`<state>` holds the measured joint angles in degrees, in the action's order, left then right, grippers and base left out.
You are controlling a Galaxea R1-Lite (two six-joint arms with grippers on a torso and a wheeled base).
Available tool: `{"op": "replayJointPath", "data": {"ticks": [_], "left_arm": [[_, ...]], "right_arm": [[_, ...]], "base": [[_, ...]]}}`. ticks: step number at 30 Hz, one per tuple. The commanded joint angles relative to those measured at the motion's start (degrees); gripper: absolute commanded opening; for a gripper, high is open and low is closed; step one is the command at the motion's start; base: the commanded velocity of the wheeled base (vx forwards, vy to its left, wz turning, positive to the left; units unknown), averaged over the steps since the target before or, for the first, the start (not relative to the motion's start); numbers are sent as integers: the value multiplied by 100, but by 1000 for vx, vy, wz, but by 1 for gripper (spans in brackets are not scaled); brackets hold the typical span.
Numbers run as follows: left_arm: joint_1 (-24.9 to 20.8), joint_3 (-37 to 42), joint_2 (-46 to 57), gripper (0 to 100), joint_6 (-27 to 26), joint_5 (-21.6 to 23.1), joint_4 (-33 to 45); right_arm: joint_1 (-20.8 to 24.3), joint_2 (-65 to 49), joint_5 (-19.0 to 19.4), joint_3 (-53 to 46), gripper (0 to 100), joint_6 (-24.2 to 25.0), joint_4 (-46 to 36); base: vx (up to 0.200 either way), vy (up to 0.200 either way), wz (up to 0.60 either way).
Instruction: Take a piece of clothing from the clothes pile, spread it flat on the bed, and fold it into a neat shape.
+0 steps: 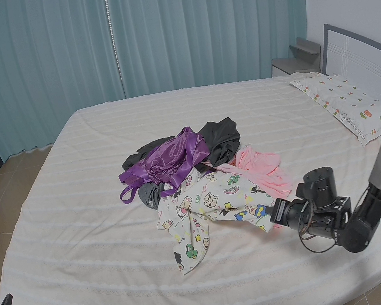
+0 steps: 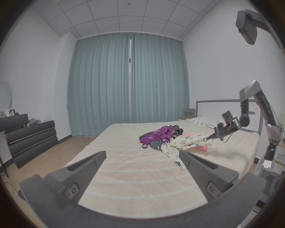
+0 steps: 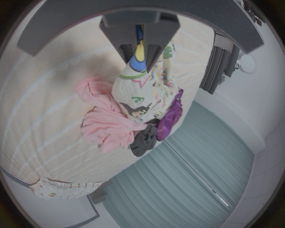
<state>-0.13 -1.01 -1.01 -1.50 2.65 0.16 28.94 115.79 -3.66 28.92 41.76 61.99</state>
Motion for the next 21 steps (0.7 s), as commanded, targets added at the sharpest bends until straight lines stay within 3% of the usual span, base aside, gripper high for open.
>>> {"op": "replayJointPath", "data": {"ticks": [1,4,5,6,8,9,10,12,14,15,17,18,21], "left_arm": [[5,101,101,100,-96,8,-33],[-48,-1208,-505,100,291,166,-517],[-57,-1287,-567,100,335,175,-543],[-162,-2087,-1349,100,783,474,-570],[-250,-2448,-1973,100,748,1027,-578],[-250,-2448,-1973,100,748,1027,-578],[-347,-2439,-2544,100,545,1722,-578],[-417,-2377,-3116,100,115,2390,-552],[-461,-2316,-3441,100,-140,2680,-526],[-619,-2245,-4065,100,-615,2979,-517],[-795,-2237,-4399,100,-852,3040,-508],[-1305,-2245,-5067,100,-1098,3023,-543],[-1929,-2281,-5831,100,-1142,2891,-596]], "right_arm": [[375,-1709,14,-1046,0,-37,665],[578,-2368,32,-1143,0,-81,727],[586,-2394,32,-1143,0,-90,727],[709,-2675,41,-1081,0,-177,727],[815,-2983,41,-914,0,-380,727],[815,-2983,41,-914,0,-380,727],[903,-3238,76,-668,0,-547,718],[956,-3449,199,-281,0,-670,657],[982,-3563,243,-70,0,-696,613],[1061,-3686,269,308,0,-740,340],[1096,-3704,260,554,0,-801,94],[1114,-3704,251,976,0,-881,-345],[1114,-3651,269,1433,0,-889,-635]], "base": [[0,0,0],[0,0,0],[0,0,0],[0,0,0],[0,0,0],[0,0,0],[0,0,0],[0,0,0],[0,0,0],[0,0,0],[0,0,0],[0,0,0],[0,0,0]]}}
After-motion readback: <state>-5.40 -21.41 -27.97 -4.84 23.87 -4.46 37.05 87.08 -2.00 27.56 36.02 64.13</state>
